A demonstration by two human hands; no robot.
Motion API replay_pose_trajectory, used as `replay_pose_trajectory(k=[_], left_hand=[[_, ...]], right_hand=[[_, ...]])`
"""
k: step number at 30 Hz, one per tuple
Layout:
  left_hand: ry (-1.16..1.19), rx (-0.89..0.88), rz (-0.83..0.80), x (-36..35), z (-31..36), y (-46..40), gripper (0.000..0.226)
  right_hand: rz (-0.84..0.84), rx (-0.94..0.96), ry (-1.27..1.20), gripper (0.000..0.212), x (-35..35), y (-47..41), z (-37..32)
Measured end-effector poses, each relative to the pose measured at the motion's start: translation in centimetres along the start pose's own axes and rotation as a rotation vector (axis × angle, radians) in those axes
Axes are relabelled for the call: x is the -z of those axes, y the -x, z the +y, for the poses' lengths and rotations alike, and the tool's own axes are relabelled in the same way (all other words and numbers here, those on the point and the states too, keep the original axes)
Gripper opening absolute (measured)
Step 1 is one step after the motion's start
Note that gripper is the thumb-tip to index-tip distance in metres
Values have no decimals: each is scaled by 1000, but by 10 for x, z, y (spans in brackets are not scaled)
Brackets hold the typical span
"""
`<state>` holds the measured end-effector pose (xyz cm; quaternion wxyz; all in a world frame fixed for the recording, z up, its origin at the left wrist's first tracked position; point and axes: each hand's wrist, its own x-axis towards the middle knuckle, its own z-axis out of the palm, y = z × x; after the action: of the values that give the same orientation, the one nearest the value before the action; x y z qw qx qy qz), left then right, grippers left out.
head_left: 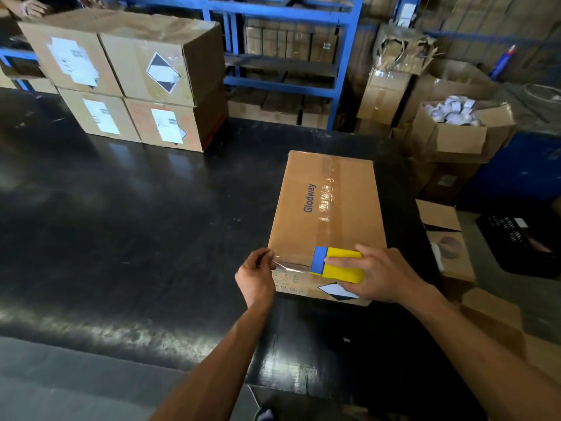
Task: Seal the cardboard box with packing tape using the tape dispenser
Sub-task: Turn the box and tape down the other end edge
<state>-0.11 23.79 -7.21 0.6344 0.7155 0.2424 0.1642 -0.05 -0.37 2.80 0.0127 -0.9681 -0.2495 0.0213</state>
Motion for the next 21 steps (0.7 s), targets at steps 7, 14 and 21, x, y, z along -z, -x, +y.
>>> replay_pose_trajectory(k=[7,14,21], left_hand=[[0,-61,21,-2,-8,2,9],[-3,-52,32,0,-17,-3,6],[81,28,38,-1,-18,-3,5]], right_hand=[[-59,-24,65,53,5,0,-6],[-94,-20,63,54,8,-3,-9],[-98,-15,76,53,9,-3,-12]])
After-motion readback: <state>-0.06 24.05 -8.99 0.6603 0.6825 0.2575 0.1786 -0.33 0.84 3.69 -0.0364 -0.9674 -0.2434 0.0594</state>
